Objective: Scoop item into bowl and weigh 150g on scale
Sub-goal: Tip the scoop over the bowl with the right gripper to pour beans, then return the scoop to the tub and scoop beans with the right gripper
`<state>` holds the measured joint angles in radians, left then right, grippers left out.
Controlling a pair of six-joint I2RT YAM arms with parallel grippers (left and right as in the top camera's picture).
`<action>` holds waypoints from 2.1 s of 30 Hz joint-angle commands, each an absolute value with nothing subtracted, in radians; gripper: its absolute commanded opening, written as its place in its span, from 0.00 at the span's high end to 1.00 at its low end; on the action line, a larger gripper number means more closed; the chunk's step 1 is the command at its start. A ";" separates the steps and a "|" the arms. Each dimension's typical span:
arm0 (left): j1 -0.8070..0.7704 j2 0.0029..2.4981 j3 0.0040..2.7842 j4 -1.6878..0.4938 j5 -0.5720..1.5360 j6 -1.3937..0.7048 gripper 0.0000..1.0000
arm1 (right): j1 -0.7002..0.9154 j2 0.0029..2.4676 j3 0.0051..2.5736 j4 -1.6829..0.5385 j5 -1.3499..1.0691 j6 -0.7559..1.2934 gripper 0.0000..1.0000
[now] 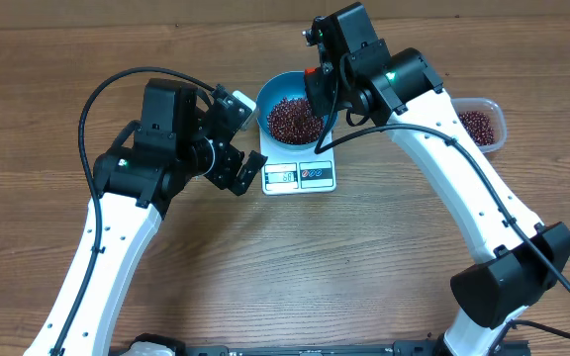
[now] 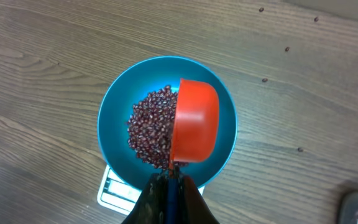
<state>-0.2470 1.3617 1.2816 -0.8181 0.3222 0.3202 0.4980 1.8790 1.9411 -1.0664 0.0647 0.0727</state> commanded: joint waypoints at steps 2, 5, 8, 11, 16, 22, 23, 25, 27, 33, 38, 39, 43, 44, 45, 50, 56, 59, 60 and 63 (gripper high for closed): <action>-0.242 1.367 1.278 -0.815 0.330 0.314 0.00 | 0.500 1.874 1.965 -1.058 0.084 0.044 0.96; -0.242 1.367 1.278 -0.815 0.330 0.314 0.00 | 0.511 1.874 1.964 -1.063 0.084 0.043 0.96; -0.242 1.367 1.278 -0.815 0.330 0.314 0.00 | 0.528 1.874 1.964 -1.072 0.081 0.020 0.96; -0.242 1.367 1.278 -0.815 0.330 0.314 0.00 | 0.547 1.874 1.963 -1.079 0.086 -0.025 0.96; -0.242 1.367 1.278 -0.815 0.330 0.314 0.01 | 0.590 1.874 1.963 -1.076 0.223 -0.036 0.96; -0.242 1.367 1.278 -0.815 0.330 0.314 0.01 | 0.617 1.874 1.963 -1.065 0.313 -0.043 0.96; -0.242 1.367 1.278 -0.815 0.330 0.314 0.01 | 0.617 1.874 1.963 -1.065 0.313 -0.043 0.96; -0.242 1.367 1.278 -0.815 0.330 0.314 0.01 | 0.617 1.874 1.963 -1.065 0.313 -0.043 0.96; -0.242 1.367 1.278 -0.815 0.330 0.314 0.00 | 0.617 1.874 1.963 -1.065 0.313 -0.043 0.96; -0.242 1.367 1.278 -0.815 0.330 0.314 0.00 | 0.617 1.874 1.963 -1.063 0.287 -0.047 0.96; -0.242 1.367 1.278 -0.815 0.330 0.314 0.01 | 0.616 1.874 1.963 -1.053 0.208 -0.062 0.96; -0.242 1.367 1.278 -0.815 0.330 0.314 0.00 | 0.616 1.874 1.963 -1.053 0.208 -0.066 0.96; -0.242 1.367 1.278 -0.815 0.330 0.314 0.01 | 0.616 1.874 1.963 -1.058 0.219 -0.111 0.96; -0.242 1.367 1.278 -0.815 0.330 0.314 0.00 | 0.616 1.874 1.963 -1.061 0.234 -0.110 0.96; -0.242 1.367 1.278 -0.815 0.330 0.314 0.01 | 0.616 1.874 1.963 -1.062 0.244 -0.110 0.96; -0.242 1.367 1.278 -0.815 0.330 0.314 0.00 | 0.613 1.873 1.966 -1.064 0.230 -0.106 0.96; -0.242 1.367 1.278 -0.815 0.330 0.314 0.01 | 0.548 1.838 2.004 -1.090 0.111 -0.106 0.96; -0.242 1.367 1.278 -0.815 0.330 0.314 0.00 | 0.480 1.801 2.020 -1.113 0.035 -0.105 0.96; -0.242 1.367 1.278 -0.815 0.330 0.314 0.00 | 0.449 1.784 2.021 -1.123 0.012 -0.105 0.96; -0.242 1.367 1.278 -0.815 0.330 0.314 0.01 | 0.344 1.736 2.022 -1.157 -0.030 -0.101 0.96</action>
